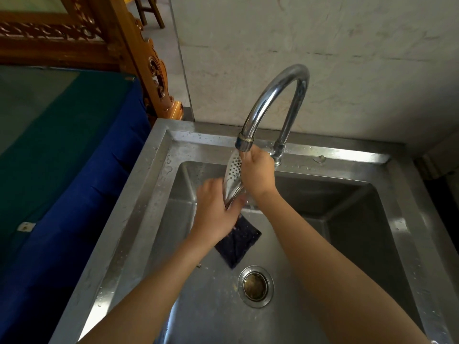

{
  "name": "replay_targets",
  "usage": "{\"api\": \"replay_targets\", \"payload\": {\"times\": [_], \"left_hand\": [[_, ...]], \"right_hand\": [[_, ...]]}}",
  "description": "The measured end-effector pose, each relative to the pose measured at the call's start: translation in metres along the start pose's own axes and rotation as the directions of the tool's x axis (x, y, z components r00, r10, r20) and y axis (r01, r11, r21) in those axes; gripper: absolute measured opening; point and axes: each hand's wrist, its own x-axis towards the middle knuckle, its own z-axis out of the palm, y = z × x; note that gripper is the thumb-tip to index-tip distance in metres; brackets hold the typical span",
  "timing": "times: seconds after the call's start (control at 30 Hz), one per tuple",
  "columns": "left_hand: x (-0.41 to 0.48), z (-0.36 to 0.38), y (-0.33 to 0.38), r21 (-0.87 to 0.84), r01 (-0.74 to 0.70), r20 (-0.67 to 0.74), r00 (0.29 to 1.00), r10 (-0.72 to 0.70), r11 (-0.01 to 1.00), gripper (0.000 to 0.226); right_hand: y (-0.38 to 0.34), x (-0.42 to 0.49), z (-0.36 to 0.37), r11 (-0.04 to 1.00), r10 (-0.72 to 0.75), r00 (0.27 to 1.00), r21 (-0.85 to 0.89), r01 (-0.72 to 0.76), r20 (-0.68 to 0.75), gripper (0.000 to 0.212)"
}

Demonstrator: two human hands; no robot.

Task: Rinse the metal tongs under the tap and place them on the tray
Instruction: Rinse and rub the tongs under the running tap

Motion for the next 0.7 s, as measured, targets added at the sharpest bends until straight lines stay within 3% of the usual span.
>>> {"api": "replay_targets", "payload": {"times": [0.1, 0.17, 0.27, 0.4, 0.53, 0.7], "left_hand": [[0.018, -0.008, 0.011, -0.209, 0.105, 0.043, 0.994, -0.098, 0.972, 0.019], [0.030, -0.010, 0.020, -0.400, 0.273, 0.168, 0.960, -0.223, 0.875, 0.025], [0.038, -0.002, 0.030, -0.549, 0.387, 0.161, 0.919, -0.360, 0.741, 0.027], [0.047, 0.009, 0.030, -0.453, 0.287, -0.002, 0.946, -0.323, 0.844, 0.031], [0.067, 0.012, 0.034, -0.483, 0.260, 0.022, 0.958, -0.286, 0.836, 0.033], [0.053, 0.029, 0.041, -0.456, 0.207, 0.019, 0.975, -0.223, 0.865, 0.037]], "right_hand": [[-0.004, -0.001, -0.007, 0.998, -0.023, 0.995, 0.066, 0.017, 0.094, 0.037], [-0.004, -0.002, -0.011, 0.997, -0.058, 0.992, 0.056, 0.052, 0.112, 0.028], [0.001, -0.009, -0.013, 0.995, -0.055, 0.993, 0.089, 0.046, 0.101, 0.021], [0.009, -0.018, -0.014, 0.996, -0.092, 0.996, 0.004, 0.092, 0.015, 0.028], [0.011, -0.021, -0.015, 0.995, -0.099, 0.993, 0.002, 0.099, 0.071, 0.036], [0.001, -0.006, -0.016, 0.995, 0.029, 0.991, 0.094, -0.017, -0.127, 0.041]]}}
